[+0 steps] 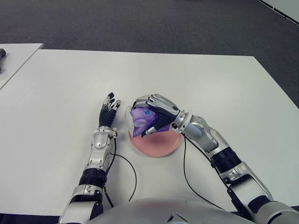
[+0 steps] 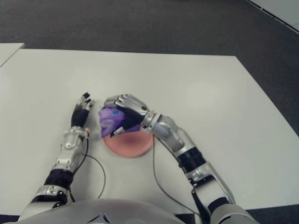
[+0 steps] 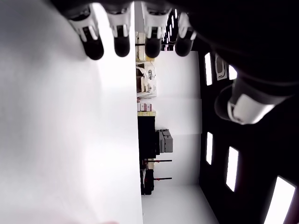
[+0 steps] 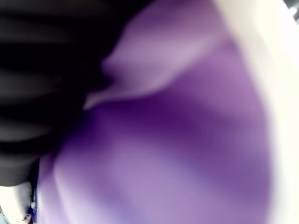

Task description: Put the tissue paper into the plate.

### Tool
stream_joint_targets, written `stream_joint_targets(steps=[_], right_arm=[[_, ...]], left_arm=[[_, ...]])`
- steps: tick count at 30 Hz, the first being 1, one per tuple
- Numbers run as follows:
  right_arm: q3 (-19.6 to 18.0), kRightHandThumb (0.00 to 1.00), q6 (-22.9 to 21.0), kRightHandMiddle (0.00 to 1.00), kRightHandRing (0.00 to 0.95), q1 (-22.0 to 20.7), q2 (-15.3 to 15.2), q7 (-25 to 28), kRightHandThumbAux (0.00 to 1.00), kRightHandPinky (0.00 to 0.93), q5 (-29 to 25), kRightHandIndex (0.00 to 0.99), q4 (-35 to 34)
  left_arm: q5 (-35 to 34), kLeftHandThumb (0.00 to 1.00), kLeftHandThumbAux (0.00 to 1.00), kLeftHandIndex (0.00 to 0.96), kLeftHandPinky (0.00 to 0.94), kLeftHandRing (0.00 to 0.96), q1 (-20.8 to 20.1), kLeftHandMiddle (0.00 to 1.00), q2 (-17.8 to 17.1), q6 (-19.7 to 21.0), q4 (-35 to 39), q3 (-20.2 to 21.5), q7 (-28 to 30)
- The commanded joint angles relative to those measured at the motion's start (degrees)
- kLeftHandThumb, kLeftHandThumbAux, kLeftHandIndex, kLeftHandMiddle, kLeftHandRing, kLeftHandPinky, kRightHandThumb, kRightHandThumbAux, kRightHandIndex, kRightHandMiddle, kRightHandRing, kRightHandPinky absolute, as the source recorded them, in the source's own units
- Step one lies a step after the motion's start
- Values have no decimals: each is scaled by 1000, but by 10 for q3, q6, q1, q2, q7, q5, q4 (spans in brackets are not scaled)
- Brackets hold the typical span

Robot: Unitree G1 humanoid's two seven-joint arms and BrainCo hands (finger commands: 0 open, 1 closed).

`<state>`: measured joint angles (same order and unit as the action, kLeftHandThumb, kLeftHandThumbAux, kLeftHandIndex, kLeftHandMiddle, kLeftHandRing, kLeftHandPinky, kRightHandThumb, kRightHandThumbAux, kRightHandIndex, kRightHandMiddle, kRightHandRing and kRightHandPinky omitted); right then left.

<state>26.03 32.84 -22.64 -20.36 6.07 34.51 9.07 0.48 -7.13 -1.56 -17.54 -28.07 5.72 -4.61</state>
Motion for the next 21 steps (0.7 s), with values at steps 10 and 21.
stream_joint_targets(steps=[10, 21], right_arm=[[-2, 953, -15, 499, 526, -26, 7, -49, 658, 787, 64, 382, 61], [6, 954, -18, 502, 537, -48, 17, -118, 657, 803, 106, 382, 120]], left_arm=[[-15, 0, 478, 0, 0, 0, 9, 0, -2, 1, -17, 6, 15], [-19, 0, 482, 0, 0, 0, 5, 0, -3, 0, -21, 8, 15]])
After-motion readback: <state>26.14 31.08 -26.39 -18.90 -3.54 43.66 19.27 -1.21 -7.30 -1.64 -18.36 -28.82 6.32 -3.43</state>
